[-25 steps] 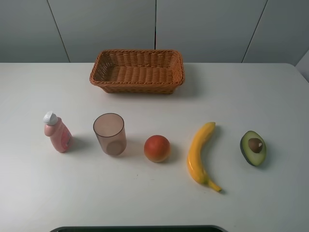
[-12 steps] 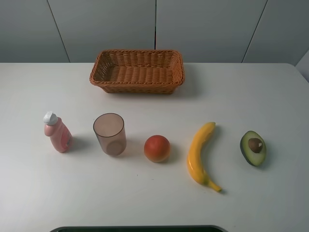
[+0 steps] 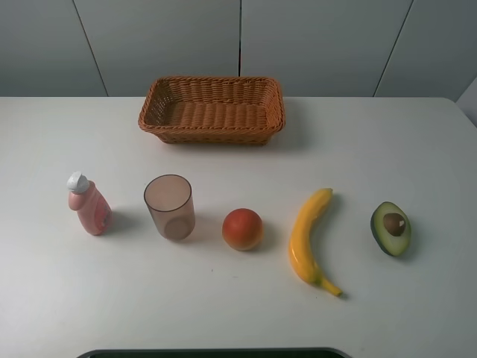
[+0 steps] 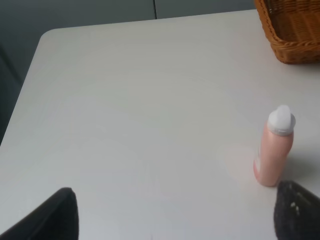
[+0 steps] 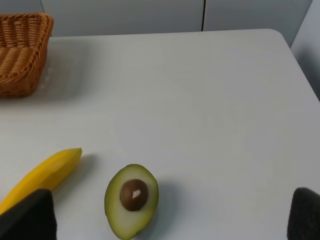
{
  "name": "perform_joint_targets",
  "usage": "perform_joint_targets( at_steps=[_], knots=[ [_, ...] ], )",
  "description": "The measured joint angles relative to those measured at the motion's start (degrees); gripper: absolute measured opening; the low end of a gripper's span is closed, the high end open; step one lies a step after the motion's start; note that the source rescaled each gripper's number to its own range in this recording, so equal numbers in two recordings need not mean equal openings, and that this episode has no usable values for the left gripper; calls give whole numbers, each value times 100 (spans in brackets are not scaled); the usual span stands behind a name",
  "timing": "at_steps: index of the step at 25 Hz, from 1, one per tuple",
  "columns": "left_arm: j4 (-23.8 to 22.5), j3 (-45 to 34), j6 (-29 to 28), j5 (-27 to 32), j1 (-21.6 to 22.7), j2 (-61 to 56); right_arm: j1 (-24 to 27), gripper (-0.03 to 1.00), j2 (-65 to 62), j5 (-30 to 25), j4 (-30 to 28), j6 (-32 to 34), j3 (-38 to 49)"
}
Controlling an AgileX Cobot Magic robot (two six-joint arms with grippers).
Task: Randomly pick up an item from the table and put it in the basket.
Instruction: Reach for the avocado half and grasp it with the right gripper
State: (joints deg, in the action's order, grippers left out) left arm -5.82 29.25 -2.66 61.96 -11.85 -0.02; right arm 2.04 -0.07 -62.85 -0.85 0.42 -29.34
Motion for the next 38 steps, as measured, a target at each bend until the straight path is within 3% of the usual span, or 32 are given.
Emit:
perform_joint_targets(
  at_steps=[8,12,17,24,33,38],
  knots=[
    [0,0,0,0,0,0,0,99,0,27,0,0,0],
    [0,0,0,0,0,0,0,99,295,229,-141,0,-468],
    [0,0,0,0,0,0,0,99,2181,337,-377,-42,-1601],
    [0,0,0,0,0,0,0,99,5266,314,85,-101,-2956],
    [0,0,0,0,0,0,0,99,7831,488,444,-42,-2876],
    [0,0,0,0,0,0,9,99,8632,1227,665,-42,-2089]
  ],
)
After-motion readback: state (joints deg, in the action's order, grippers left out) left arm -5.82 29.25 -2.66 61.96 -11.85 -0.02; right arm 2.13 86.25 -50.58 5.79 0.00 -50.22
